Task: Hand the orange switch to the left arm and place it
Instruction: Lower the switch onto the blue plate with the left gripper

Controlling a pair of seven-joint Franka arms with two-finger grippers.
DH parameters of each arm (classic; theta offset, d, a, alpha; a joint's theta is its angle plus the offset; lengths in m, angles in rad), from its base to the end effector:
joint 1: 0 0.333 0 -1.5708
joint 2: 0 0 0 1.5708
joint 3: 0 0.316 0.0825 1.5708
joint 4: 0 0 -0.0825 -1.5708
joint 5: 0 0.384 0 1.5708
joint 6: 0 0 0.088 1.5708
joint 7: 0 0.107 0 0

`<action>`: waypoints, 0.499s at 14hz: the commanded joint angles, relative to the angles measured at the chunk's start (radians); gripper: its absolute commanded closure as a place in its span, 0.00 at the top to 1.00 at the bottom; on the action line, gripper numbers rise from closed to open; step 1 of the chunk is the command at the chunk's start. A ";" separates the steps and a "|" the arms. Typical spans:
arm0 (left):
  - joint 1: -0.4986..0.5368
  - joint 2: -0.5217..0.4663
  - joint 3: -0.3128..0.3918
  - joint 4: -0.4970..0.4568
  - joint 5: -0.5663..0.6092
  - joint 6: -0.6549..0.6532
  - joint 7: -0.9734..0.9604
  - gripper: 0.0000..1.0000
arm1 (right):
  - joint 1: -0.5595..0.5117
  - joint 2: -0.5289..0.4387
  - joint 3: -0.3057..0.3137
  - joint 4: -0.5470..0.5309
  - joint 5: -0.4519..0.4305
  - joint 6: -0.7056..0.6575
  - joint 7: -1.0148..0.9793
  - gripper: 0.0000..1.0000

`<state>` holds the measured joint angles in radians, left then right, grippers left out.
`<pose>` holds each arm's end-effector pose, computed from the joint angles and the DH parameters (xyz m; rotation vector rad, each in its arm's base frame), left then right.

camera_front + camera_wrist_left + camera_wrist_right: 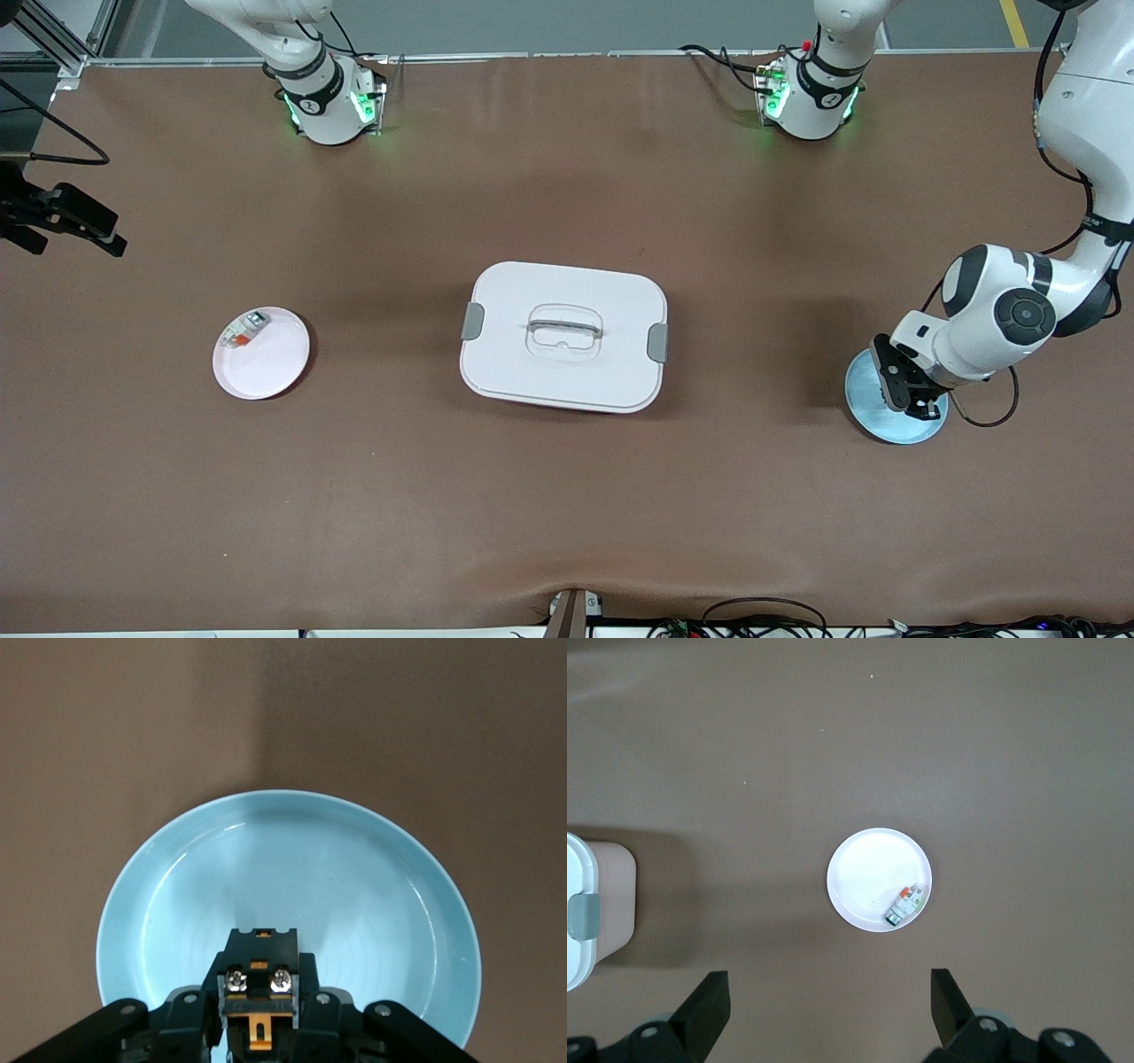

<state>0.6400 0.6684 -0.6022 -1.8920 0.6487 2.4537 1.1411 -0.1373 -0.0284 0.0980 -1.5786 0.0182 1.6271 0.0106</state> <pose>0.6320 0.0437 0.2043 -2.2417 2.0707 -0.0391 0.5514 -0.0190 0.6416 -3.1240 0.0784 -0.1203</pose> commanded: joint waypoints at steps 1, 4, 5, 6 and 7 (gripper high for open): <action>0.021 0.020 -0.008 0.010 0.026 0.018 0.014 0.65 | -0.025 0.012 0.028 0.031 -0.004 -0.021 0.006 1.00; 0.024 0.000 -0.025 0.020 0.002 0.005 0.003 1.00 | -0.025 0.011 0.029 0.046 -0.006 -0.020 0.009 1.00; 0.023 -0.030 -0.039 0.033 -0.038 -0.017 0.002 1.00 | -0.025 0.012 0.028 0.052 -0.009 -0.021 0.011 1.00; 0.021 -0.039 -0.041 0.054 -0.090 -0.060 0.002 1.00 | -0.025 0.012 0.029 0.054 -0.014 -0.021 0.011 1.00; 0.021 -0.041 -0.045 0.086 -0.137 -0.109 0.002 1.00 | -0.027 0.012 0.028 0.066 -0.017 -0.020 0.009 1.00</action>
<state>0.6550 0.6597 -0.6281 -1.8457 0.5813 2.4266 1.1376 -0.1387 -0.0283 0.1036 -1.5536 0.0182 1.6265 0.0114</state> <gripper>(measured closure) 0.018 0.000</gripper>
